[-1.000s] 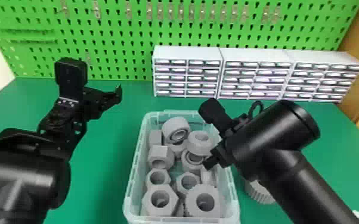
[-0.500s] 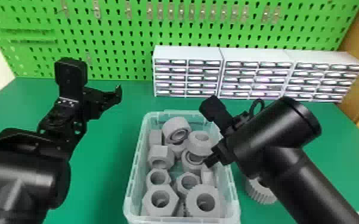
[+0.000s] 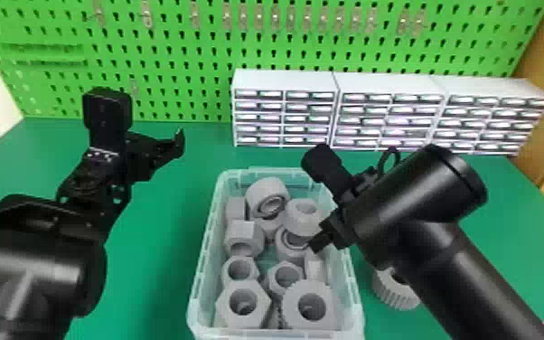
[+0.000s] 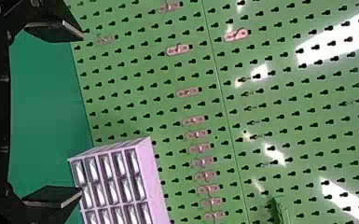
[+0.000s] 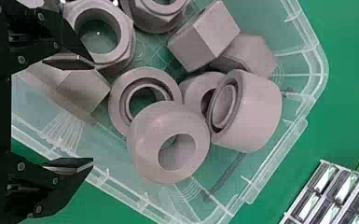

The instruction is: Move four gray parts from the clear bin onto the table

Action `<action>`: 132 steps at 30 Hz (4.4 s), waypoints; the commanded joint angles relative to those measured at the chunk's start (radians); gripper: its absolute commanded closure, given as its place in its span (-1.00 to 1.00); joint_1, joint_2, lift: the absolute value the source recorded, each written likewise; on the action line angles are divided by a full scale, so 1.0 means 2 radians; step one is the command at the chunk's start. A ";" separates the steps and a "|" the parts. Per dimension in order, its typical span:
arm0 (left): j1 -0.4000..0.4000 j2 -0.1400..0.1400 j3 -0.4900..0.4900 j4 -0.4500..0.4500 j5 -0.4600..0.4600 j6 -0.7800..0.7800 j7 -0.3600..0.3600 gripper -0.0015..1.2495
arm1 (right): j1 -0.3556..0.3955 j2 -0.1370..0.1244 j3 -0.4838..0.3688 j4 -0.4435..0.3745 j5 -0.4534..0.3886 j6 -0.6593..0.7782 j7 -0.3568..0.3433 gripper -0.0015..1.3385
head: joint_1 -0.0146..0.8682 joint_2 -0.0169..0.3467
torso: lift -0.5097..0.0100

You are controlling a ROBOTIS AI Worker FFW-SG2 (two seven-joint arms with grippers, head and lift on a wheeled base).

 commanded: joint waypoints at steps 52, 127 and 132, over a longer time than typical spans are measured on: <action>-0.001 0.000 -0.005 0.005 -0.001 0.000 -0.001 -0.80 | -0.060 0.041 -0.032 0.202 -0.058 -0.199 0.000 -0.23 | 0.59 -0.76 | 0.77; -0.001 0.000 -0.004 0.007 0.000 0.000 -0.003 -0.80 | -0.049 0.035 -0.040 0.154 -0.048 -0.272 -0.001 0.77 | 0.59 -0.76 | 0.77; 0.000 0.000 -0.004 0.006 0.000 0.000 -0.003 -0.80 | -0.043 0.033 -0.052 0.120 -0.013 -0.255 -0.001 0.77 | 0.59 -0.76 | 0.77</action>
